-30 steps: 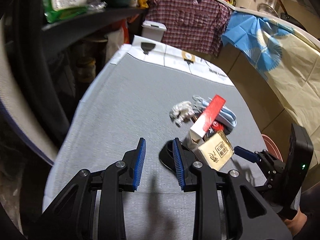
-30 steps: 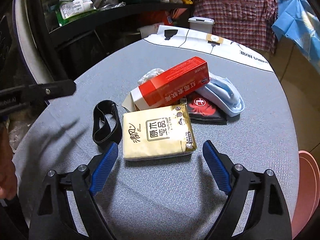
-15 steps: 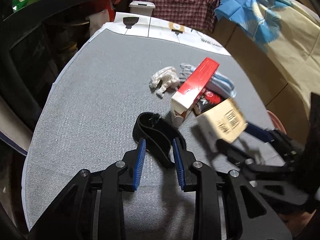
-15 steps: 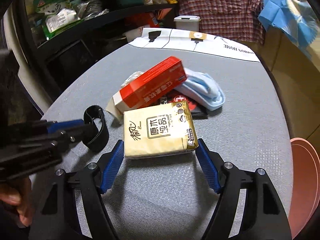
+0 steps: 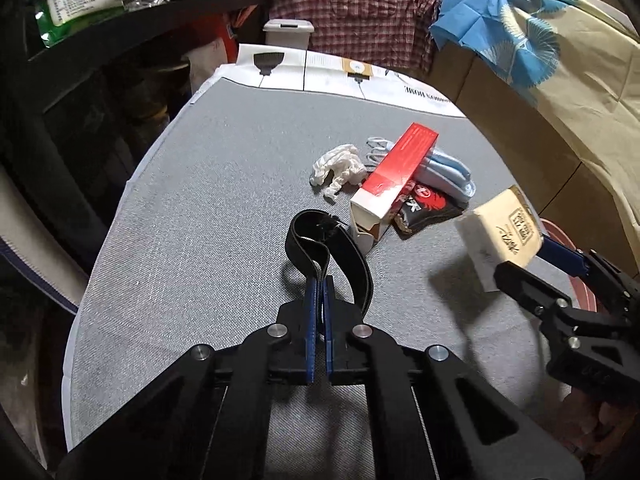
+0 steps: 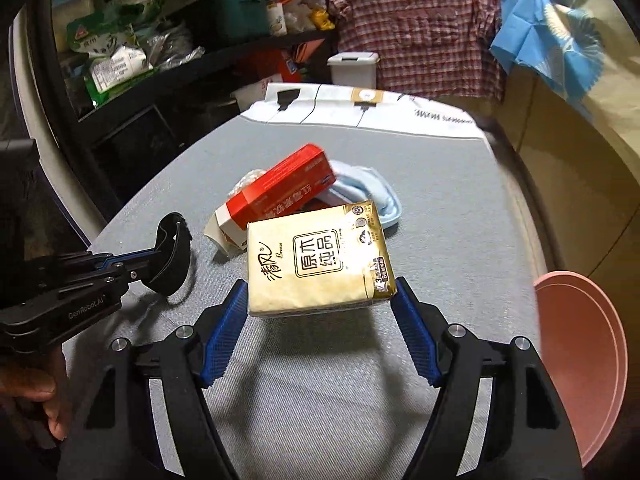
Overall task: Collect trash
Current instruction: 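Carry the black band with the left tool while the right tool carries the tissue pack over the bucket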
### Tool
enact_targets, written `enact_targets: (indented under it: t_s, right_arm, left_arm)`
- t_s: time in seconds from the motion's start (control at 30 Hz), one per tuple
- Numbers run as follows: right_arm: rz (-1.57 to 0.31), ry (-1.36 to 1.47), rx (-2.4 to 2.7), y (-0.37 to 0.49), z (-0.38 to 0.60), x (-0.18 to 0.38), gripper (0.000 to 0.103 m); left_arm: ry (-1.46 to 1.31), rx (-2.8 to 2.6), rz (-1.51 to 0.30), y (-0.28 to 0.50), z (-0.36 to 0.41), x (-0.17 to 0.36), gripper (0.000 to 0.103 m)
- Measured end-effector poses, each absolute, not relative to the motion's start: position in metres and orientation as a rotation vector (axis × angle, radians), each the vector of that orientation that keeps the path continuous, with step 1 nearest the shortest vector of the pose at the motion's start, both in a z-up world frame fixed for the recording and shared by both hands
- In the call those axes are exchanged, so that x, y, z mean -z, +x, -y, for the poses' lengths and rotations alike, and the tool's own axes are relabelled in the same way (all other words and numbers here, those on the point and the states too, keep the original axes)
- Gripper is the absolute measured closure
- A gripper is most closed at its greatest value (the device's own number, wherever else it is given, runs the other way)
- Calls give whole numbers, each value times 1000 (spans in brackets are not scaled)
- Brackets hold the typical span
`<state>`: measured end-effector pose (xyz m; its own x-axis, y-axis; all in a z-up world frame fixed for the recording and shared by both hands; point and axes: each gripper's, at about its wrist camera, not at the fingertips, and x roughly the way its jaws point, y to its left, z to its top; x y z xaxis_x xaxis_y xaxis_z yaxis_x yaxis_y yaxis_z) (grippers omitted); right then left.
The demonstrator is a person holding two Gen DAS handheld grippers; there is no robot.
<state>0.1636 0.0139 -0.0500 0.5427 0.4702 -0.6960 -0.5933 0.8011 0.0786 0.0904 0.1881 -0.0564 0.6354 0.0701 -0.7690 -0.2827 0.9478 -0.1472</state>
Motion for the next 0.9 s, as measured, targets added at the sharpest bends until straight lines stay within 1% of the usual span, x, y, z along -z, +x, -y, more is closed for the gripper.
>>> enact_targets:
  t_s: [0.5,0.9]
  right_arm:
    - [-689,-162,-583,133,29,5,32]
    - [-608,-151,-482,120,119,-48,32]
  left_arm:
    - [-268,-186,-742,64,-159,28,100]
    - [-226,-116,-691,60,-130,10,100]
